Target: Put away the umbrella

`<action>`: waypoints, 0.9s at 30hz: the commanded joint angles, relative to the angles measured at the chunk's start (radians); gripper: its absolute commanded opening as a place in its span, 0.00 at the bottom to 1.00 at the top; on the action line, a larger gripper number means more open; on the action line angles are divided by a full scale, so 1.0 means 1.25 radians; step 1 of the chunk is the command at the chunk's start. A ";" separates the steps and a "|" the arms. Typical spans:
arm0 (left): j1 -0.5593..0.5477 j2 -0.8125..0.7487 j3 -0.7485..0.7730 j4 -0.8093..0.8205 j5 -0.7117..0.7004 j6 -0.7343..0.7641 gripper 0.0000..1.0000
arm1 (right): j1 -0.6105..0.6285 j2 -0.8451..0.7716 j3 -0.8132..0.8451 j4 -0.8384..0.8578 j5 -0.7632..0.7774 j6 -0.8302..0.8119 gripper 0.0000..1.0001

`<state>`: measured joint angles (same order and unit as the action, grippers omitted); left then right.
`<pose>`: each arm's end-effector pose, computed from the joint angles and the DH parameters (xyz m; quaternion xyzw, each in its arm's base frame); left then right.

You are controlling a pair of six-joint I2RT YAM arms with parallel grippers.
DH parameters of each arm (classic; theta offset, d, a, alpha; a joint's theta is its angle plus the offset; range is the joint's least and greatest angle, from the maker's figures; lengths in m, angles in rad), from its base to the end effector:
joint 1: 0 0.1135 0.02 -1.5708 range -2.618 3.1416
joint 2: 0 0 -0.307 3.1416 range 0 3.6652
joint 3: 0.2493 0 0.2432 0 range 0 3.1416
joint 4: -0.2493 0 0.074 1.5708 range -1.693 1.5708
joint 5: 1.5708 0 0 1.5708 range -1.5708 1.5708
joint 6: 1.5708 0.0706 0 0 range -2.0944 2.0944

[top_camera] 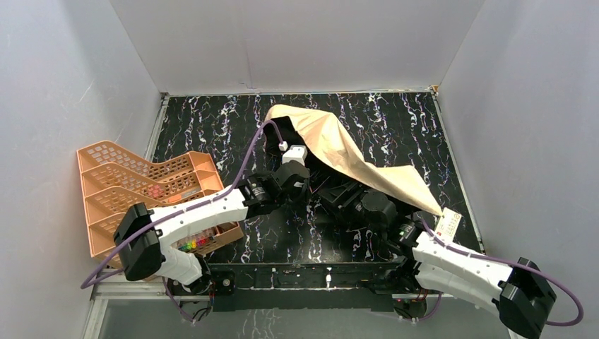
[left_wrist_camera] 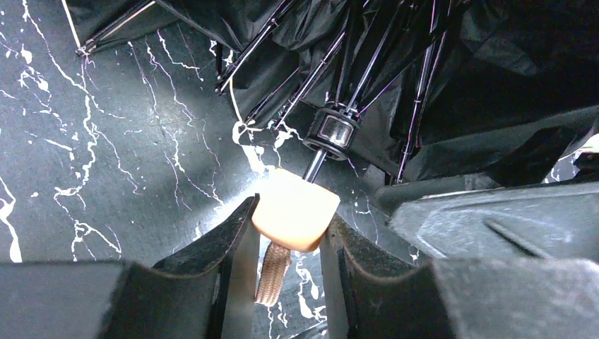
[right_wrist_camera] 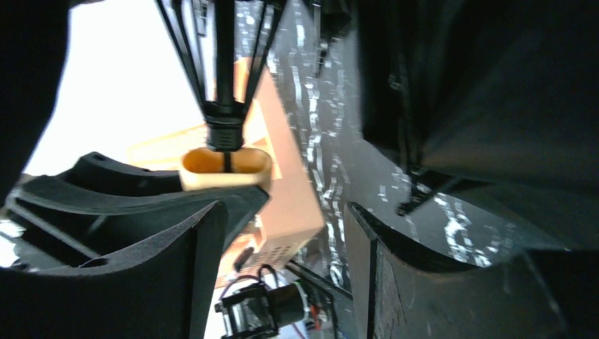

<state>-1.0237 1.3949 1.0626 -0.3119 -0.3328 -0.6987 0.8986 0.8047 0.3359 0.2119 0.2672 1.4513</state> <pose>0.1868 -0.2623 0.3111 0.0697 0.8826 -0.2378 0.3996 0.1279 0.1308 0.2457 0.2924 0.7328 0.5178 0.3307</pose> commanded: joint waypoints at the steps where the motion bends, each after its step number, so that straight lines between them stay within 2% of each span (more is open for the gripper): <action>1: 0.032 0.022 0.035 0.007 -0.090 -0.001 0.00 | -0.007 -0.004 0.003 -0.107 0.021 0.003 0.69; 6: 0.031 0.038 0.039 0.022 -0.073 0.008 0.00 | -0.017 0.055 0.026 -0.224 -0.033 -0.001 0.68; 12: 0.031 0.041 0.033 0.022 -0.077 0.005 0.00 | -0.028 0.103 0.005 -0.248 -0.107 0.014 0.67; 16: 0.034 0.035 0.027 0.012 -0.089 -0.001 0.00 | -0.029 0.069 -0.010 -0.244 -0.136 -0.002 0.67; 19: 0.038 0.033 0.017 0.012 -0.086 -0.001 0.00 | -0.028 -0.013 -0.006 -0.239 -0.121 -0.086 0.68; 23: 0.038 0.041 -0.008 0.044 -0.041 0.012 0.00 | -0.029 -0.097 0.097 -0.391 -0.050 -0.215 0.69; 27: 0.038 0.049 -0.056 0.092 0.013 0.020 0.13 | -0.028 -0.107 0.242 -0.513 -0.008 -0.336 0.70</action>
<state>-0.9825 1.4532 1.0485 -0.2646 -0.3691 -0.6865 0.8658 0.6903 0.4580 -0.2932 0.1772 1.2243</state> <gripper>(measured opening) 0.301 0.693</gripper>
